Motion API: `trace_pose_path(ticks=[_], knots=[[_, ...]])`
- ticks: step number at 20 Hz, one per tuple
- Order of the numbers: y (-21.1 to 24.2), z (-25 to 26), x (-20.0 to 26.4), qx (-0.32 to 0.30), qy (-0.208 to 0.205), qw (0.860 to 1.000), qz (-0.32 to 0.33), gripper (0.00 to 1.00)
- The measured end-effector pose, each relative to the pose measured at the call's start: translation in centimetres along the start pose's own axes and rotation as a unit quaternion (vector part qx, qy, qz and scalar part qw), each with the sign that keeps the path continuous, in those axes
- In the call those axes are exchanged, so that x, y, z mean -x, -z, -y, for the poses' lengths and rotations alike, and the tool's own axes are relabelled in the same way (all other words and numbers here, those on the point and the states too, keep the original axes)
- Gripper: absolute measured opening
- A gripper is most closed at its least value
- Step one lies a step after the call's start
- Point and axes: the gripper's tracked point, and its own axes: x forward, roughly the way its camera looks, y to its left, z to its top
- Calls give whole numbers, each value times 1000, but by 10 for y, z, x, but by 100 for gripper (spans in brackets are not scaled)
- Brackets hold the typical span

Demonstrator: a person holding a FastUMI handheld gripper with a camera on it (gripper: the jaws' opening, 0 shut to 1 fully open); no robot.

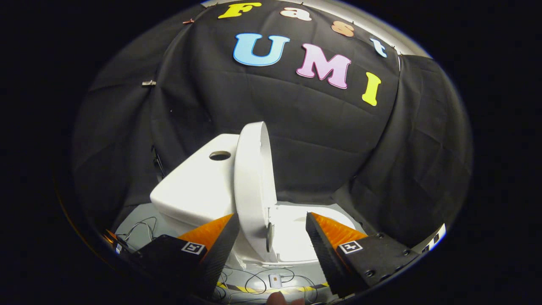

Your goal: Open the toilet lid.

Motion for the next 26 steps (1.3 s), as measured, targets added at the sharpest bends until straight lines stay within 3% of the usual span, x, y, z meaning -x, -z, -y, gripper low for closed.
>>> trace_pose_path(ticks=[12, 26], knots=[[-103, 53, 53, -33, -11, 995, 93, 98], [-187, 138, 143, -80, -12, 977, 198, 98]])
